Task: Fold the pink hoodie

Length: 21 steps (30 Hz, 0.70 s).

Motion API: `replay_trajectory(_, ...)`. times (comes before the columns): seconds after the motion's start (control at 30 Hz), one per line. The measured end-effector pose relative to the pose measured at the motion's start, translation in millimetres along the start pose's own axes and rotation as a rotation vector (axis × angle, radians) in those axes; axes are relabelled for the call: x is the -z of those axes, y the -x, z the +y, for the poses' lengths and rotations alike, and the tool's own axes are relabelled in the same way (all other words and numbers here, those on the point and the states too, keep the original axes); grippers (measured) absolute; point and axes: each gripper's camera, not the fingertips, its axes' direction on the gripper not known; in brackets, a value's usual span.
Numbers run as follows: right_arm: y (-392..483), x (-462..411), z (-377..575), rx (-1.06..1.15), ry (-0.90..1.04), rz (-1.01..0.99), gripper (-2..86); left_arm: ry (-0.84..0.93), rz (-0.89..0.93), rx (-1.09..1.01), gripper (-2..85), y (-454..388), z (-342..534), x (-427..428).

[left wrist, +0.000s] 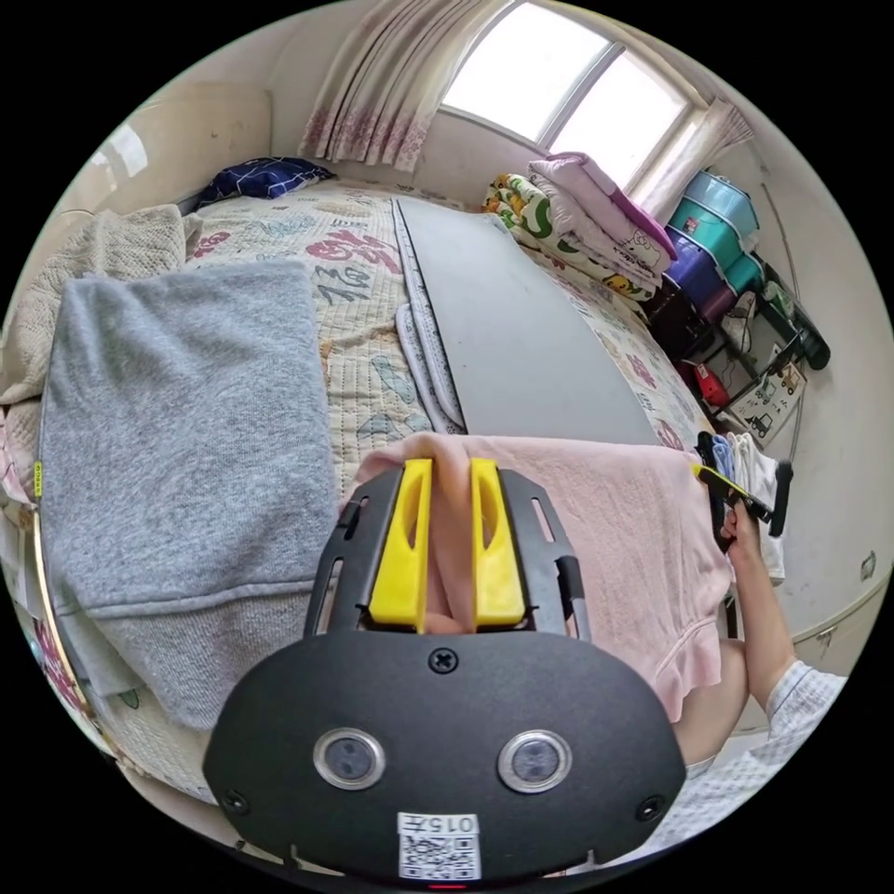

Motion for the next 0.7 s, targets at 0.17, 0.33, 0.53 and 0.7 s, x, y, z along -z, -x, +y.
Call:
replay_trajectory(0.17,38.0,57.3,74.1,0.081,-0.196,0.059,6.5,-0.037,0.05,0.069,7.8,17.8,22.5,19.5)
replay_trajectory(0.33,141.8,109.3,147.5,0.345,-0.326,-0.102,5.8,-0.056,0.109,0.112,8.1,30.4,40.6,36.1)
replay_trajectory(0.53,294.5,103.2,272.7,0.577,-0.229,-0.429,7.3,-0.186,0.46,0.238,5.2,59.2,77.0,66.3)
replay_trajectory(0.7,355.6,86.1,325.6,0.586,-0.187,-0.559,7.1,-0.359,0.863,0.413,0.7,98.0,119.6,79.4)
